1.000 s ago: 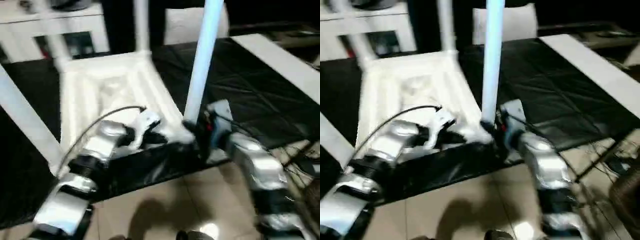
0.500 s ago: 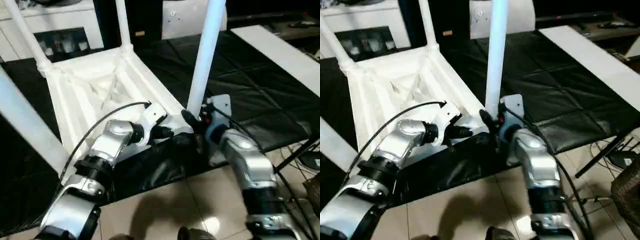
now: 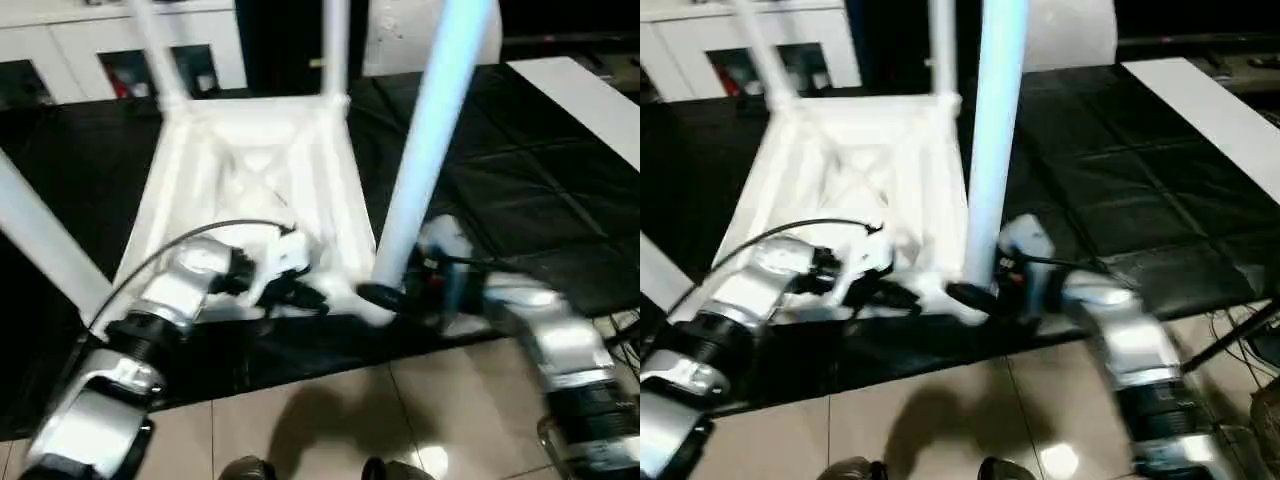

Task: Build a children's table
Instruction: Rotate leg to tighten

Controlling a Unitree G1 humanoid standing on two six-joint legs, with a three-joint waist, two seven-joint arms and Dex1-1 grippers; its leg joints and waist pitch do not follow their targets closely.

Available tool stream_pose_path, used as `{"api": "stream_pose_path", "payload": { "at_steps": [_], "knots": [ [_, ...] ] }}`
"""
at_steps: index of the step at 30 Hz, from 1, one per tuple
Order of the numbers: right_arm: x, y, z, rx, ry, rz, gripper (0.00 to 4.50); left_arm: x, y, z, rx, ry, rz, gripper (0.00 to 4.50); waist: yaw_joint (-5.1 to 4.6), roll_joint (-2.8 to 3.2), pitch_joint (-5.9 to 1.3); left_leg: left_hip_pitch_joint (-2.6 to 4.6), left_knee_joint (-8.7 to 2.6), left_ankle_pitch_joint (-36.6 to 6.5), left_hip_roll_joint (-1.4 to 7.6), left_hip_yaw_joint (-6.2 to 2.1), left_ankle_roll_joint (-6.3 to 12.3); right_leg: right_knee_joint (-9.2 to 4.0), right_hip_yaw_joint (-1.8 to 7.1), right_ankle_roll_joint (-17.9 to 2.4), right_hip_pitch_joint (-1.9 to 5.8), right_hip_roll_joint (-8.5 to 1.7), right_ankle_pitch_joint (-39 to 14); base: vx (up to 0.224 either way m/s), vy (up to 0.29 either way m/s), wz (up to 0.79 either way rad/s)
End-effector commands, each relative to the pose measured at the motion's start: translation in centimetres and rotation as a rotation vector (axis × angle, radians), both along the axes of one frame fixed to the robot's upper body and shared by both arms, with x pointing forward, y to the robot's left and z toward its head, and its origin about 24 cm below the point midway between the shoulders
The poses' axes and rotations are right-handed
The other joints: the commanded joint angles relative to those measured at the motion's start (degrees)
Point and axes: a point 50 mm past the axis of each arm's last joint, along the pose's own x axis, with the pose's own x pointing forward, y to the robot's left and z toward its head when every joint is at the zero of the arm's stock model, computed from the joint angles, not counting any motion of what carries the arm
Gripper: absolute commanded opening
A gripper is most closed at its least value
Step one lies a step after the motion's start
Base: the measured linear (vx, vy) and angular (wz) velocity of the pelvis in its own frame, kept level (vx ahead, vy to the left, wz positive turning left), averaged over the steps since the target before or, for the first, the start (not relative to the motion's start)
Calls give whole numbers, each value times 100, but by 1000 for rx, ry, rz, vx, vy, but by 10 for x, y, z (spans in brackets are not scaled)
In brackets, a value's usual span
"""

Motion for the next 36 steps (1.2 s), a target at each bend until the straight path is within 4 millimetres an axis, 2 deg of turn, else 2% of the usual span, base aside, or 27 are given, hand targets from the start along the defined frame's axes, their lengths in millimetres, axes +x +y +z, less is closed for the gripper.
{"api": "stream_pose_path", "payload": {
  "at_steps": [1, 3, 4, 7, 8, 10, 16, 18, 20, 23, 24, 32, 36],
  "knots": [
    [-2, -1, 5, 16, 15, 95, 412, -7, -10, 4, 23, 18, -175, 0, -1, -57, -449, 43, -347, -451, 389, -79, 712, -259, 414, -1303, 412, -456, -855, 0, 0, 0],
    [-3, -2, 5, 25, 30, 124, 412, -8, -9, 3, 30, 23, -192, 0, 27, -56, -449, 43, -341, -454, 385, -71, 729, -275, 415, -1292, 413, -461, -932, 0, 0, 0],
    [-4, -2, 6, 29, 52, 174, 384, -9, -11, 3, 32, 28, -219, 0, 53, -54, -451, 45, -340, -410, 393, -71, 712, -270, 416, -1289, 400, -456, -939, 0, 0, 0],
    [-6, -3, 5, 18, 88, 239, 375, -10, -13, 4, 37, 28, -254, 0, 129, -84, -478, 58, -324, -371, 392, -62, 705, -267, 412, -1284, 399, -456, -1015, 0, 0, 0],
    [-6, -2, 5, 16, 91, 254, 356, -10, -13, 4, 38, 28, -259, 0, 133, -84, -478, 48, -323, -348, 391, -67, 701, -258, 412, -1273, 402, -454, -1013, 0, 0, 0],
    [-6, -2, 5, 17, 93, 268, 356, -9, -14, 4, 41, 29, -264, 0, 155, -87, -477, 55, -328, -423, 395, -68, 640, -278, 412, -1222, 392, -459, -1155, 0, 0, 0],
    [-8, -1, 7, 23, 126, 338, 291, -7, -13, 6, 52, 26, -281, 0, 174, -97, -476, 56, -326, -550, 381, -72, 523, -307, 409, -1107, 389, -449, -1453, 0, 0, 0],
    [-8, 0, 7, 25, 134, 356, 286, -7, -12, 6, 52, 25, -280, 0, 187, -84, -494, 50, -320, -513, 383, -79, 509, -292, 408, -1116, 399, -453, -1388, 0, 0, 0],
    [-8, 0, 8, 28, 142, 369, 254, -6, -10, 6, 55, 25, -279, 0, 194, -94, -499, 41, -317, -449, 382, -80, 526, -277, 410, -1138, 401, -449, -1266, 0, 0, 0],
    [-8, 1, 7, 31, 152, 381, 243, -6, -9, 5, 58, 27, -277, 0, 216, -98, -515, 36, -302, -383, 375, -73, 545, -259, 409, -1164, 405, -450, -1162, 0, 0, 0],
    [-9, 1, 7, 32, 156, 384, 225, -6, -9, 5, 58, 27, -277, 0, 224, -97, -517, 36, -302, -362, 380, -76, 543, -251, 409, -1173, 404, -449, -1151, 0, 0, 0],
    [-11, 3, 7, 47, 176, 398, 211, -7, -8, 3, 43, 40, -260, 0, 243, -103, -521, 41, -297, -471, 376, -74, 448, -277, 408, -1081, 400, -451, -1426, 0, 0, 0],
    [-8, 9, 7, 112, 164, 302, 211, -3, -14, 2, -26, 43, -152, 0, 239, -111, -517, 35, -295, -459, 371, -71, 426, -276, 413, -1058, 401, -450, -1458, 0, 0, 0]
  ]
}}
